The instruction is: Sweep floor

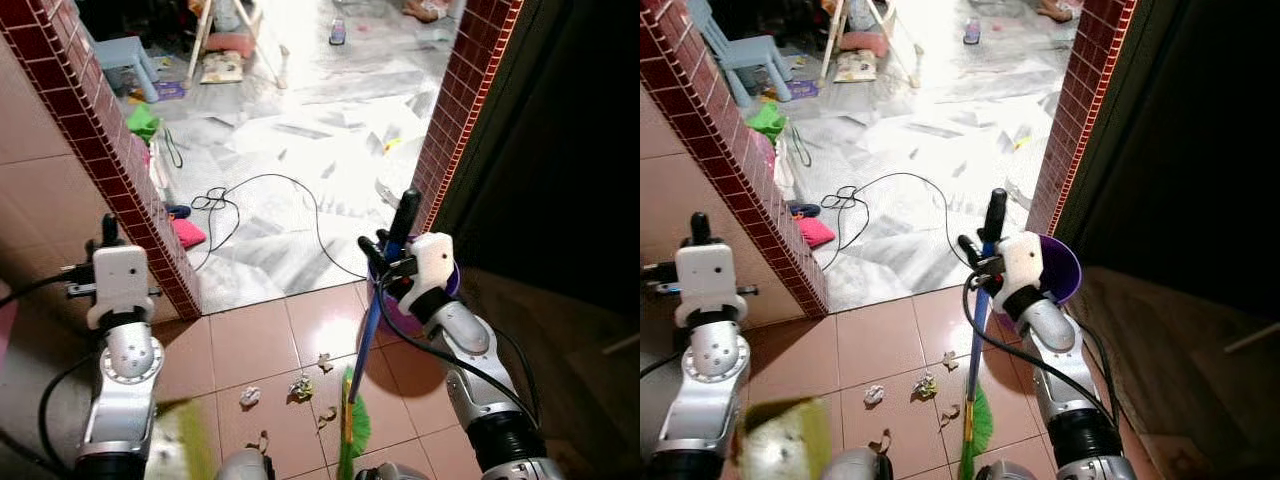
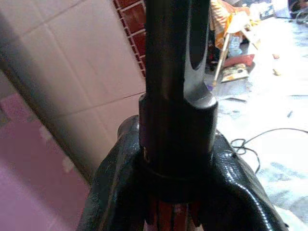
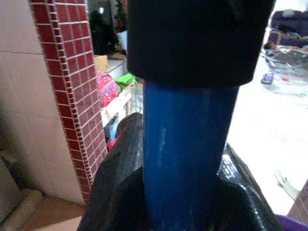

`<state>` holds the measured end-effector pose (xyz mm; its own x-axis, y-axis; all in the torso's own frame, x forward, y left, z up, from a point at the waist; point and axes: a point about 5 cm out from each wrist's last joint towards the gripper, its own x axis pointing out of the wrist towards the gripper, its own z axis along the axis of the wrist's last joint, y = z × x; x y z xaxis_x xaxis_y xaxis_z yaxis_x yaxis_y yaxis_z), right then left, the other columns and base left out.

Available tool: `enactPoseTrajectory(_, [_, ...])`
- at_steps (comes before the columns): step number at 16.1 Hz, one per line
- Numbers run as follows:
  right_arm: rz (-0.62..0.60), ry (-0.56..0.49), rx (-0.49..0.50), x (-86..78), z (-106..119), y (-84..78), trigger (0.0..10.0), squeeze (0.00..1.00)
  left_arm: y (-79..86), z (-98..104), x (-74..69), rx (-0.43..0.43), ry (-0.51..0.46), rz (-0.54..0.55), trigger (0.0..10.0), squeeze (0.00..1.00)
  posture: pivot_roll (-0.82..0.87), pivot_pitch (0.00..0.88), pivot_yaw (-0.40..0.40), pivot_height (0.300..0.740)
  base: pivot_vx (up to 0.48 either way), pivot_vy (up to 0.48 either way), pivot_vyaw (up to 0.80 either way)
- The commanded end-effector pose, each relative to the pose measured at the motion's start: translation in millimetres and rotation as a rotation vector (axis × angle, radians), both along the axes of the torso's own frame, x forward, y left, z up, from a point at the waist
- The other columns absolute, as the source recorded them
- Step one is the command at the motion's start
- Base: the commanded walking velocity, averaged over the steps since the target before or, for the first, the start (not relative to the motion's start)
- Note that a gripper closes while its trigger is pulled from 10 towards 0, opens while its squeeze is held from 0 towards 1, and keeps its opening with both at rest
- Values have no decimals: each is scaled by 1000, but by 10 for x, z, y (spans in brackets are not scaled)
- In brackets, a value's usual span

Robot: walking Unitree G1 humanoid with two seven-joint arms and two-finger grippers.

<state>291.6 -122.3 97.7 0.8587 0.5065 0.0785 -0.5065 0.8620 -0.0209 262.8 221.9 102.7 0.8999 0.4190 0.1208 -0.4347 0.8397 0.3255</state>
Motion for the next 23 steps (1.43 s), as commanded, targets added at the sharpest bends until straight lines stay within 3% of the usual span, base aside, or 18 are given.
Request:
enactPoseTrajectory(1, [31,-61,-7,37,147,46,10000,0,-10,148,78,49,-59,-8,10000,0,-66,0,32,740,0,0,800])
enactPoseTrajectory(7, [15,-36,-4,38,132,-23,10000,0,-96,106,243,40,-54,-20,10000,0,-81,0,10,740,0,0,214])
enactPoseTrajectory(10, [2,-42,-31,117,169,-46,10000,0,-349,108,455,33,-52,-104,10000,0,-98,0,-8,740,0,0,0])
enactPoseTrajectory(13, [33,-62,-45,114,212,18,10000,0,-440,119,559,21,-47,-119,10000,0,-90,0,-15,740,0,0,533])
enactPoseTrajectory(18, [-9,-41,-5,104,217,47,10000,0,-369,195,705,36,-58,-85,10000,0,-73,13,-16,740,0,0,397])
enactPoseTrajectory(21, [-115,-67,-30,208,279,-62,10000,0,-303,266,760,42,-83,-66,10000,0,-66,36,-16,740,0,0,0])
enactPoseTrajectory(23, [-143,-70,-2,286,320,-27,10000,0,-288,279,809,25,-86,-61,10000,0,-75,48,-11,740,0,0,0])
